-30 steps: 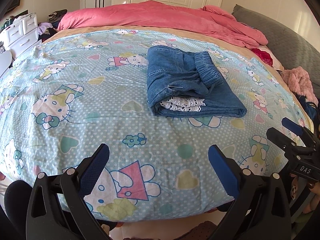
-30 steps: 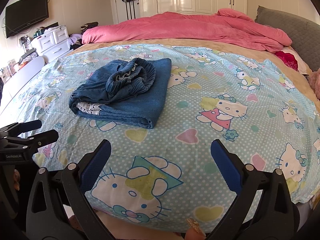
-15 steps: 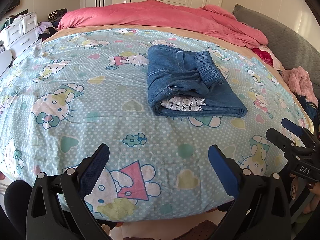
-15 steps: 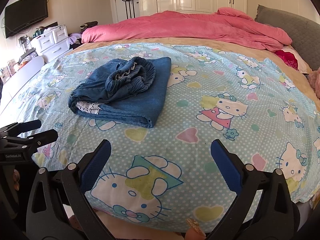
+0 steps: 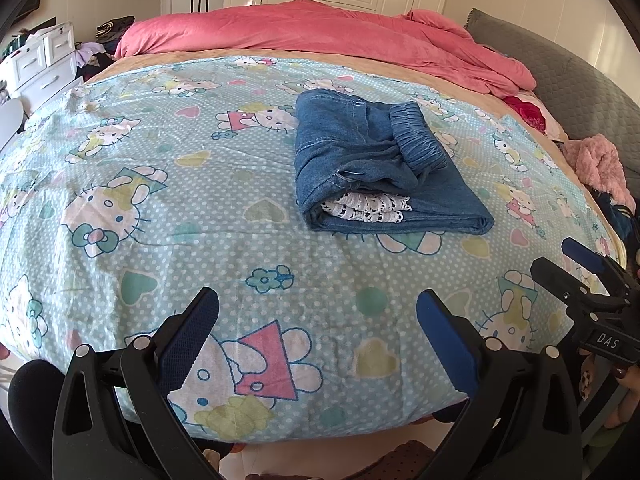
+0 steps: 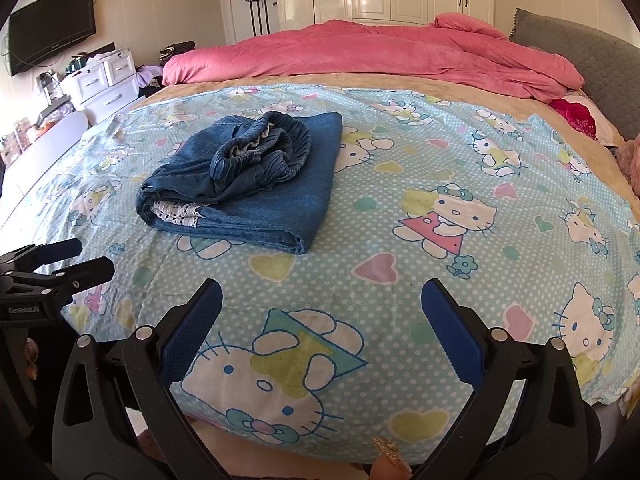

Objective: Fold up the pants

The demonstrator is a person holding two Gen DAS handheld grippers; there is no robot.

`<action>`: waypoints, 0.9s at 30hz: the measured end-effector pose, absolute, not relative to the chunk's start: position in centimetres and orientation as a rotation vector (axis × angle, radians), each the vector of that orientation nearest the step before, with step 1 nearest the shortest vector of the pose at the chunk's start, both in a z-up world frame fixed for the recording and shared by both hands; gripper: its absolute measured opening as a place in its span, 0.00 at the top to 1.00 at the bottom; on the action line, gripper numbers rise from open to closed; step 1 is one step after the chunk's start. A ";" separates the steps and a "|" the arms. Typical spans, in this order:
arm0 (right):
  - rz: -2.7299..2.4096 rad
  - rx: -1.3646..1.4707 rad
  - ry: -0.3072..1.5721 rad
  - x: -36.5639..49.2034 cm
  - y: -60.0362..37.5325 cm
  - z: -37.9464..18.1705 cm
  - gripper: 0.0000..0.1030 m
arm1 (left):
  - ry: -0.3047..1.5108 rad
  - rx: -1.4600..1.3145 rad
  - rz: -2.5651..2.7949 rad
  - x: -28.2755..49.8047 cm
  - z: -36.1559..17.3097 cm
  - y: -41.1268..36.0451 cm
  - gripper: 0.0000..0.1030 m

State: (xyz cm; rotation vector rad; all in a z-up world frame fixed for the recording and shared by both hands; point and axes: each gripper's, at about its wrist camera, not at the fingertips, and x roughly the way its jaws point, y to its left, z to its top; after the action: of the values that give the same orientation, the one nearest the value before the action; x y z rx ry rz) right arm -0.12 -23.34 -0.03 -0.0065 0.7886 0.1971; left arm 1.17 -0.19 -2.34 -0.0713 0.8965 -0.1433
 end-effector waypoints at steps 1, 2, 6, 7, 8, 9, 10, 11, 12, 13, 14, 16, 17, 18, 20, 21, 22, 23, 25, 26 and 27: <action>0.198 -0.006 0.790 0.0 -23.4 0.0 0.09 | 0.897 -0.071 -0.143 1.1 -2.4 -0.2 0.04; 0.198 -0.005 0.791 -0.1 -23.4 0.0 0.09 | 0.897 -0.072 -0.144 1.1 -2.3 -0.2 0.04; 0.197 -0.005 0.790 0.0 -23.4 0.0 0.09 | 0.898 -0.071 -0.143 1.1 -2.4 -0.2 0.04; 0.197 -0.004 0.791 -0.1 -23.4 0.0 0.09 | 0.897 -0.071 -0.142 1.2 -2.3 -0.2 0.04; 0.197 -0.004 0.791 0.0 -23.4 0.0 0.09 | 0.899 -0.071 -0.141 1.1 -2.4 -0.2 0.04; 0.196 -0.004 0.791 -0.1 -23.4 -0.1 0.09 | 0.900 -0.071 -0.140 1.1 -2.4 -0.1 0.04; 0.196 -0.005 0.791 -0.1 -23.4 -0.1 0.09 | 0.900 -0.072 -0.140 1.1 -2.4 -0.1 0.04; 0.196 -0.004 0.791 -0.1 -23.4 -0.1 0.09 | 0.901 -0.072 -0.139 1.1 -2.4 -0.2 0.04; 0.196 -0.003 0.793 -0.1 -23.4 -0.1 0.09 | 0.901 -0.073 -0.140 1.1 -2.4 -0.2 0.04; 0.197 -0.003 0.793 0.0 -23.4 -0.1 0.09 | 0.902 -0.073 -0.141 1.1 -2.3 -0.2 0.04; 0.196 -0.003 0.794 0.0 -23.5 -0.1 0.09 | 0.901 -0.072 -0.139 1.1 -2.3 -0.1 0.04; 0.194 -0.005 0.794 -0.1 -23.5 -0.1 0.09 | 0.901 -0.072 -0.140 1.2 -2.4 -0.1 0.04; 0.194 -0.004 0.794 0.0 -23.5 -0.1 0.09 | 0.901 -0.072 -0.139 1.1 -2.4 -0.1 0.04; 0.195 -0.003 0.795 0.0 -23.5 -0.1 0.09 | 0.902 -0.072 -0.138 1.2 -2.4 -0.1 0.04; 0.194 -0.005 0.794 -0.1 -23.5 -0.1 0.09 | 0.902 -0.070 -0.136 1.1 -2.4 -0.1 0.04; 0.194 -0.005 0.795 0.0 -23.5 -0.1 0.09 | 0.903 -0.070 -0.134 1.2 -2.3 0.0 0.04; 0.194 -0.003 0.795 0.0 -23.5 -0.1 0.09 | 0.904 -0.069 -0.133 1.1 -2.3 0.0 0.04; 0.194 -0.004 0.795 0.0 -23.5 -0.1 0.09 | 0.905 -0.068 -0.131 1.2 -2.3 0.0 0.04; 0.193 -0.005 0.797 -0.1 -23.4 -0.1 0.09 | 0.906 -0.063 -0.128 1.3 -2.3 0.0 0.04; 0.192 -0.005 0.798 -0.2 -23.4 -0.1 0.09 | 0.906 -0.063 -0.128 1.3 -2.3 0.1 0.04; 0.191 -0.005 0.800 -0.3 -23.4 -0.2 0.09 | 0.905 -0.063 -0.128 1.3 -2.3 0.1 0.04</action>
State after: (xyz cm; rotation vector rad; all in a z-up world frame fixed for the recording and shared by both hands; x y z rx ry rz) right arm -0.28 -23.36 -0.17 -0.0047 0.7995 0.1908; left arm 1.28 0.08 -2.30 -0.0632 0.9054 -0.1283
